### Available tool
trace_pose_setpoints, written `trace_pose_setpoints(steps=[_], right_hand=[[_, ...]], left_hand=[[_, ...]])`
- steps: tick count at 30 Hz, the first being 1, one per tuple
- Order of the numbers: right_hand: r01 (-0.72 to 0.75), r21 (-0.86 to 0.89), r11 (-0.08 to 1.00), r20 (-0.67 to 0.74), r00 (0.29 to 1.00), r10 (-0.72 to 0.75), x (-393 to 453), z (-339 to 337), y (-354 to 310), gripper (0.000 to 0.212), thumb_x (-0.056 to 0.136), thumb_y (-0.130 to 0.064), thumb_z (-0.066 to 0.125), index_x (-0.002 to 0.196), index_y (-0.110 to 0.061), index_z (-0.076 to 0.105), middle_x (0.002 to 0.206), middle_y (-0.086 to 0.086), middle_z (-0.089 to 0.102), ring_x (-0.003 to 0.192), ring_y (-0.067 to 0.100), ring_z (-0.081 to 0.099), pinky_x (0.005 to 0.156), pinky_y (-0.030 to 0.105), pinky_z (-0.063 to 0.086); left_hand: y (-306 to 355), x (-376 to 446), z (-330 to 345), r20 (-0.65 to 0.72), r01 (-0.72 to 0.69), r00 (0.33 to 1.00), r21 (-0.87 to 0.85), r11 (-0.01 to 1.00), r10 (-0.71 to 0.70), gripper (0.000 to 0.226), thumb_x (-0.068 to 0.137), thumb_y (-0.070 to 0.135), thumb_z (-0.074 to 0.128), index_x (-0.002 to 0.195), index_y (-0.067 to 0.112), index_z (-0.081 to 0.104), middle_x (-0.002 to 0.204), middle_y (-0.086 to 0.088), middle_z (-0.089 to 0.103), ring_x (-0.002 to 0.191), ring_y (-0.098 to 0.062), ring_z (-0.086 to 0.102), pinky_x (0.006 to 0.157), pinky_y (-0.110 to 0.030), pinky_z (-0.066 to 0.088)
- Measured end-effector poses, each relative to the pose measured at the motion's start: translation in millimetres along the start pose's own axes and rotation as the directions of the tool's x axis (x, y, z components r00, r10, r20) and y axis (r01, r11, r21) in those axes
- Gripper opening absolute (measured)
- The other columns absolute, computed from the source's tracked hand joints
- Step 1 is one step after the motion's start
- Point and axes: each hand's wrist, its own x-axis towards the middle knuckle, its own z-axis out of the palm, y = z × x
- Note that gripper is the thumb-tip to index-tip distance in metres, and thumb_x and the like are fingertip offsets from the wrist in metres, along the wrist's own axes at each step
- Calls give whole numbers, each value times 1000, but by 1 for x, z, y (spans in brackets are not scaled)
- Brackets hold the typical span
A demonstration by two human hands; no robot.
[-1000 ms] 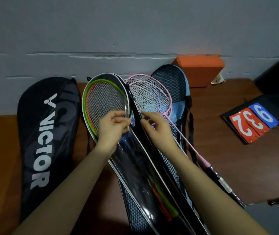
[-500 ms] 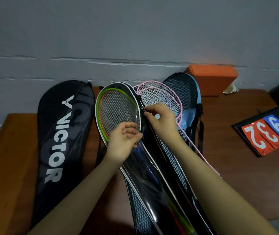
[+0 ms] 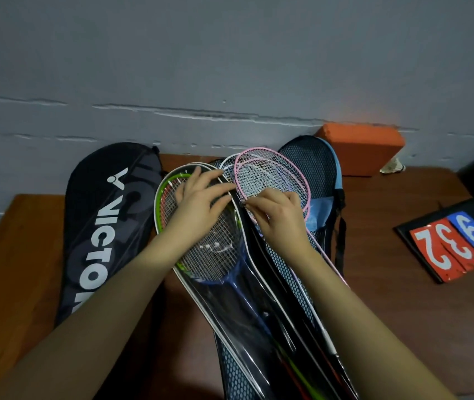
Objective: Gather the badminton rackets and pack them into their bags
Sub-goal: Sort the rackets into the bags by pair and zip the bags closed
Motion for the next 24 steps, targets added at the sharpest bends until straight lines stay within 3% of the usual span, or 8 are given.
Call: trace_pose_setpoints(steps=[4, 8, 11, 14, 20, 24], right_hand=[[-21, 22, 1000, 4, 1000, 21, -7, 2, 6, 25, 87, -30, 51, 91, -16, 71, 83, -3, 65, 78, 12, 55, 74, 35, 29], [-54, 41, 998, 38, 998, 53, -10, 5, 6, 27, 87, -30, 50, 91, -14, 72, 81, -3, 65, 75, 15, 57, 72, 31, 28], [-122, 89, 989, 46, 992, 118, -10, 5, 6, 30, 86, -31, 49, 91, -13, 72, 81, -2, 65, 75, 17, 59, 73, 33, 32], [-119, 104, 987, 63, 992, 113, -10, 4, 5, 24, 86, -26, 54, 90, -10, 72, 80, 0, 65, 75, 18, 59, 70, 34, 37], [-57, -48, 997, 148, 987, 63, -20, -2, 11, 28, 87, -27, 48, 88, -11, 71, 75, 1, 62, 71, 20, 58, 67, 27, 30], [-105, -114, 988, 238, 963, 130, -37, -6, 21, 16, 83, -17, 56, 88, -10, 70, 75, 3, 62, 71, 26, 60, 65, 32, 36]], left_hand=[[-8, 1, 2, 25, -106, 994, -11, 994, 106, 23, 89, 30, 57, 110, 33, 65, 132, 7, 52, 134, -27, 33, 107, -59, 21], [-10, 5, 5, 13, -132, 991, 63, 989, 132, 18, 87, 34, 57, 100, 33, 69, 117, 9, 59, 120, -23, 46, 98, -54, 28], [-13, 5, 8, 50, -148, 988, 54, 988, 145, 21, 87, 30, 61, 106, 33, 66, 124, 9, 55, 129, -23, 37, 104, -52, 19], [-13, -2, 13, -29, -126, 992, 12, 992, 126, 21, 85, 30, 61, 105, 31, 67, 124, 10, 55, 133, -23, 31, 107, -49, 13], [-16, 6, 19, -79, -56, 995, -18, 998, 54, 18, 85, 35, 59, 99, 32, 69, 117, 12, 58, 126, -18, 41, 109, -51, 10], [-13, 20, 28, -45, -41, 998, 11, 999, 41, 19, 86, 37, 57, 99, 29, 70, 115, 9, 59, 120, -15, 46, 110, -45, 4]])
